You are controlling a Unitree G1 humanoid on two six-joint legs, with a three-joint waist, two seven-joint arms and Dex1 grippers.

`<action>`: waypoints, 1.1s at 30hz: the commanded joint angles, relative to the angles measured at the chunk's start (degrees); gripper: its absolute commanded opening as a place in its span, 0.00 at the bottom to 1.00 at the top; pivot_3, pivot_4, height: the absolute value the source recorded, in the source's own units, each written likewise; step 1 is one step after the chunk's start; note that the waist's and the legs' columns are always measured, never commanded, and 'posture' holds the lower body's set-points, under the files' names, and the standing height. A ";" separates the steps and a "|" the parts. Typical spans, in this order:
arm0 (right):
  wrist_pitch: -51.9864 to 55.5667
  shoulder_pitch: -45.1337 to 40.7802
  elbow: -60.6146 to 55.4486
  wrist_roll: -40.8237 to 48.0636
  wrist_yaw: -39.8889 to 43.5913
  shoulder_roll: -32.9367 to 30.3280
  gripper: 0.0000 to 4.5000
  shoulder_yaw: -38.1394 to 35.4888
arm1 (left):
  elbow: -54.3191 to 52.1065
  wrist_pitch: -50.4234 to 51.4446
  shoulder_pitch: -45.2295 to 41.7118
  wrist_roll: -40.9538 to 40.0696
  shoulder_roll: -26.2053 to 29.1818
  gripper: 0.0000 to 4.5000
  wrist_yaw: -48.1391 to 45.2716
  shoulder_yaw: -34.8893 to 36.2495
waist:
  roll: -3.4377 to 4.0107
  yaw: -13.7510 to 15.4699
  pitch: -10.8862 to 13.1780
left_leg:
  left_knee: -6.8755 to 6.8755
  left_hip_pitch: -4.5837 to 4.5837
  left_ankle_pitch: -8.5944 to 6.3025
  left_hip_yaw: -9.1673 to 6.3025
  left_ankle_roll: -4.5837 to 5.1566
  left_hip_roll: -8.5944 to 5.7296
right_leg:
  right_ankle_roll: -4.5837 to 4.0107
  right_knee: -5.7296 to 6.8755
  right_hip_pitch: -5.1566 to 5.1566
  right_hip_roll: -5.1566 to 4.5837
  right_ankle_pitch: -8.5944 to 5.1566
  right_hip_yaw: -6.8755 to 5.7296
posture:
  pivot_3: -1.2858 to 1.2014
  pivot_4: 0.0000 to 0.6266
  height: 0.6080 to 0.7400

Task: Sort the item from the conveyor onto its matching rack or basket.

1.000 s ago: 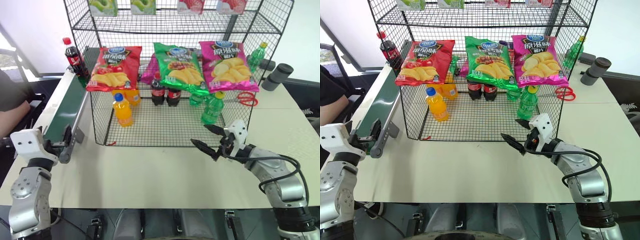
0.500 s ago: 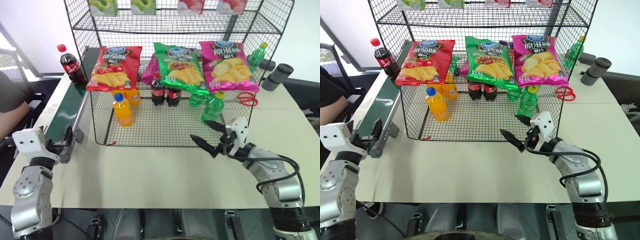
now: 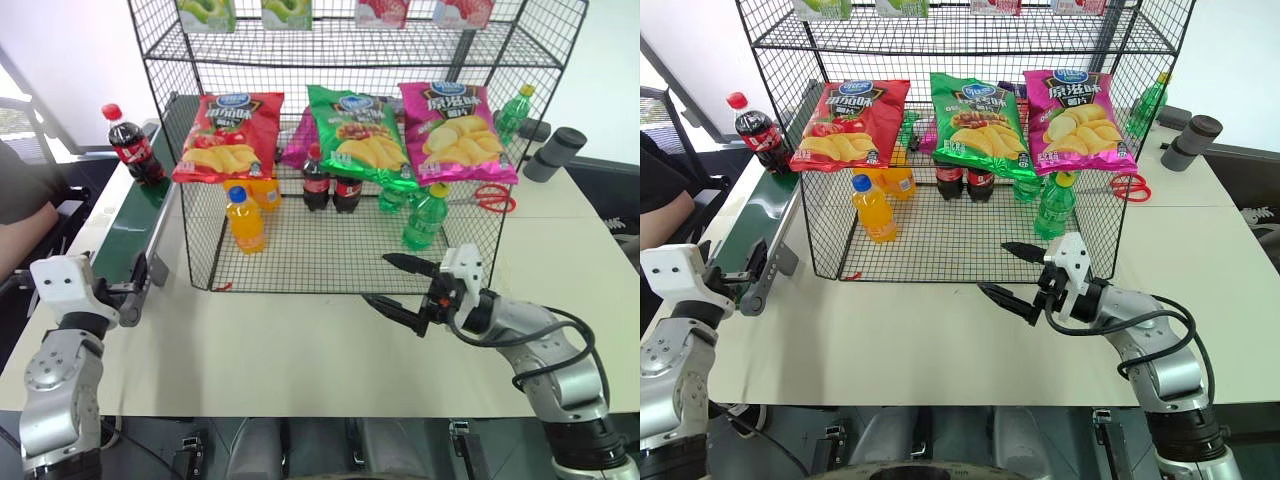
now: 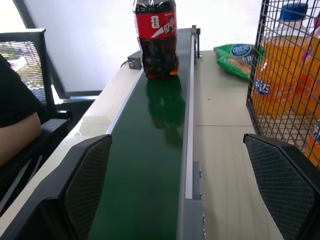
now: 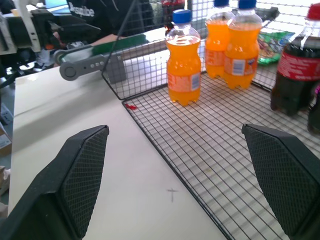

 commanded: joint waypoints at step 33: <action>-4.91 -2.66 2.52 -3.85 -0.36 3.16 0.98 2.95 | 3.62 -5.87 0.30 -1.62 0.67 1.00 0.72 4.44 | 0.00 0.01 0.00 | -0.01 -0.03 -0.01 -0.04 -0.02 0.00 | -0.05 -0.02 -0.03 -0.18 -0.01 -0.02 | 0.52 0.24 0.95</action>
